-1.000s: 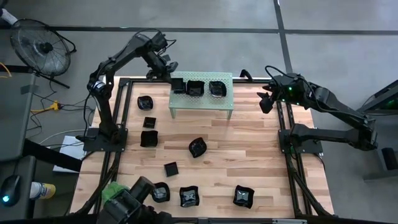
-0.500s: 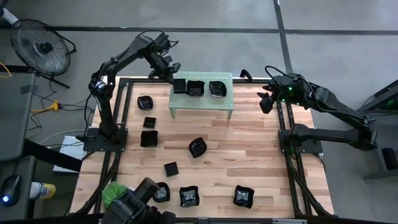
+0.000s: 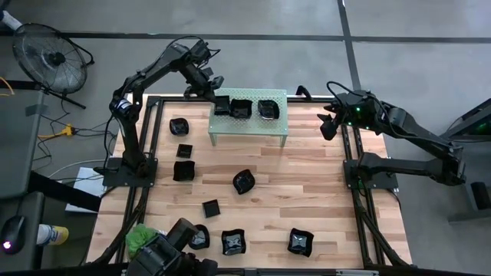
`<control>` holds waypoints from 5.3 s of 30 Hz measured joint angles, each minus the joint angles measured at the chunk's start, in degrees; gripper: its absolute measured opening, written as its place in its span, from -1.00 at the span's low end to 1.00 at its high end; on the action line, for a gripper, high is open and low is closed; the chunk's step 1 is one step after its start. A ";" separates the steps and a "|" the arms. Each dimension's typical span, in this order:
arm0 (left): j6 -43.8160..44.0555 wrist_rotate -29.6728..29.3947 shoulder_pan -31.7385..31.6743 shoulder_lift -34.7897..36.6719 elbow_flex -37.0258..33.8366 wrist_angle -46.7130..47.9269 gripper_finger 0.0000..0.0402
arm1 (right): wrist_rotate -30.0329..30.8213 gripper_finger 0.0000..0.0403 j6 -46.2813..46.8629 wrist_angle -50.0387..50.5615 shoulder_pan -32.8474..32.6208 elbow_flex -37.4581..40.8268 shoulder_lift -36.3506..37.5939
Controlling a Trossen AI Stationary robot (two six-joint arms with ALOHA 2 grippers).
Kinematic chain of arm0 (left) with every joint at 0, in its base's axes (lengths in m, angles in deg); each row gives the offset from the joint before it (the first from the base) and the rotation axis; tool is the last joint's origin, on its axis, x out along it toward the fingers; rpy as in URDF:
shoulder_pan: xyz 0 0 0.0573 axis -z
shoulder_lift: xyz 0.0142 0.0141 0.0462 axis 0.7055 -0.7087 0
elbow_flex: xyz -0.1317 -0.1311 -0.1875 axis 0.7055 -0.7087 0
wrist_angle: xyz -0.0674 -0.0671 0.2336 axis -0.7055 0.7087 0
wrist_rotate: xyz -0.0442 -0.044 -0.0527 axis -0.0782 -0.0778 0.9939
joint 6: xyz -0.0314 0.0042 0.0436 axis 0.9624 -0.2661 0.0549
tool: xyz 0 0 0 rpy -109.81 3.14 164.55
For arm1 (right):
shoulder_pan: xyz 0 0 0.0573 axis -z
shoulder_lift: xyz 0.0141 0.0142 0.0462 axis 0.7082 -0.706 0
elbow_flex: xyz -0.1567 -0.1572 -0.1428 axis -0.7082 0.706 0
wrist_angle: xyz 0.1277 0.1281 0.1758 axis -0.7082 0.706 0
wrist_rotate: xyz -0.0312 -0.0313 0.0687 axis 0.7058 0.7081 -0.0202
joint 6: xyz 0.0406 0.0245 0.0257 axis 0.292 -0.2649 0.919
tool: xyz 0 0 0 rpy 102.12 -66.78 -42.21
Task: Pick & Place Mini shaped plates
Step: Stack the square shaped plate on top of the square shaped plate on the shelf, then stack the wave square shaped plate on top of the wave square shaped plate on the shelf
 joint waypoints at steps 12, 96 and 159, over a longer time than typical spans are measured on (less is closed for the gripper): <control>0.57 0.02 0.01 0.00 0.00 -0.55 -0.90 | 0.00 -0.08 -0.01 0.07 0.00 0.00 0.01; 2.67 -56.46 54.53 31.37 -0.85 1.02 -0.16 | -26.17 -0.08 31.52 7.11 -24.60 -0.07 2.91; 29.23 -75.21 90.01 33.94 -17.99 -11.91 -0.16 | -6.76 -0.22 53.93 -15.61 -74.79 -0.07 -50.61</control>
